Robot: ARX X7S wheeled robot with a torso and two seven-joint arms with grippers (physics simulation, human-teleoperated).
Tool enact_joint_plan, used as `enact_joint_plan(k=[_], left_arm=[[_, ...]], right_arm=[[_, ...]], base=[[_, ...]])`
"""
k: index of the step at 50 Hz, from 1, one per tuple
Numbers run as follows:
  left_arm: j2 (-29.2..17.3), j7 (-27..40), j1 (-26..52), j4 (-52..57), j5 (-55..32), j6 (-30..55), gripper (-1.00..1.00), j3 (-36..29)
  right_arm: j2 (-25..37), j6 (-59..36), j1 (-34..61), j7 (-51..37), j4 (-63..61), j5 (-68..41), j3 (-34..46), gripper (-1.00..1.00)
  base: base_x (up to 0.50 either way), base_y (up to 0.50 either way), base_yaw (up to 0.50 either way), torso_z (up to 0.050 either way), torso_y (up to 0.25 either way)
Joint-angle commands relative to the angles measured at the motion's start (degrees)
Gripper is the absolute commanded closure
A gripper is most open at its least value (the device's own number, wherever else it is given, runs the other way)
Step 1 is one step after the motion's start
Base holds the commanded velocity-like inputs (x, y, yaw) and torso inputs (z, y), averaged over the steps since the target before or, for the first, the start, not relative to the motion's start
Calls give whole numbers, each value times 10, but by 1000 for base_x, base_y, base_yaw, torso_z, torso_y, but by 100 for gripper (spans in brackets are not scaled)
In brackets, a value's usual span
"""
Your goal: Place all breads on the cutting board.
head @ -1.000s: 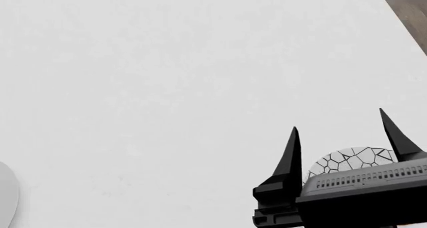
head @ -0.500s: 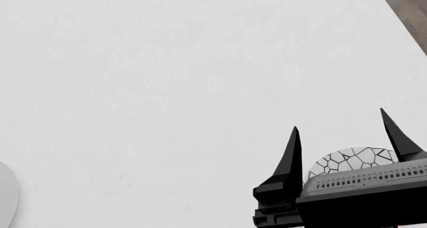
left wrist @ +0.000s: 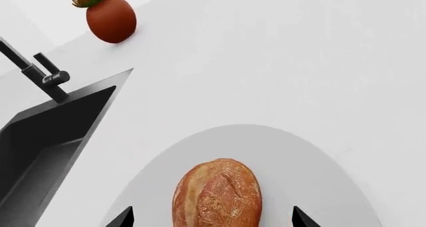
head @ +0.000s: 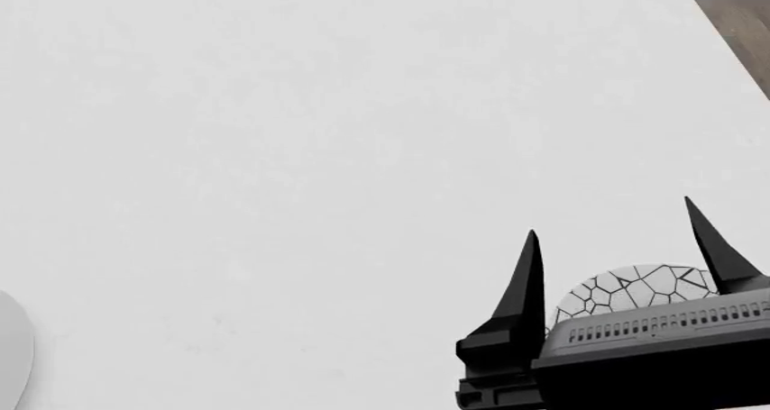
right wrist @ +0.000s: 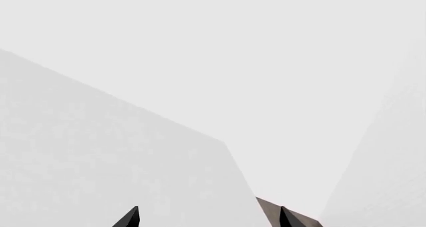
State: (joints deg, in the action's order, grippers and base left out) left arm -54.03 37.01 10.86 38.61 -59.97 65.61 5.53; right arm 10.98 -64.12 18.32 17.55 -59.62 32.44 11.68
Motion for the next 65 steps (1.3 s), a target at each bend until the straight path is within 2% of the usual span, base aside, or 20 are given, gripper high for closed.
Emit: enact_joint_plan(k=[1, 8, 27, 38, 56, 65], left_arm=[[14, -27, 37, -22, 11, 32, -100, 0], [17, -29, 59, -33, 18, 35, -100, -21], [18, -47, 44, -71, 40, 6, -100, -27], [19, -62, 70, -93, 59, -1, -100, -60], [22, -64, 79, -113, 66, -6, -100, -67], [26, -63, 107, -120, 65, 6, -100, -81]], right_arm=[[-14, 13, 5, 12, 19, 14, -19, -100], [-17, 20, 2, 12, 23, 11, -21, -100], [-16, 11, 6, 18, 17, 30, -8, -100], [-19, 20, 1, 19, 20, 29, -13, -100], [-21, 24, -2, 22, 23, 33, -11, -100], [-22, 18, 0, 27, 18, 41, -2, -100]], base=[[0, 0, 0, 0, 0], [0, 0, 0, 0, 0], [0, 0, 0, 0, 0], [0, 0, 0, 0, 0], [0, 0, 0, 0, 0], [0, 0, 0, 0, 0]])
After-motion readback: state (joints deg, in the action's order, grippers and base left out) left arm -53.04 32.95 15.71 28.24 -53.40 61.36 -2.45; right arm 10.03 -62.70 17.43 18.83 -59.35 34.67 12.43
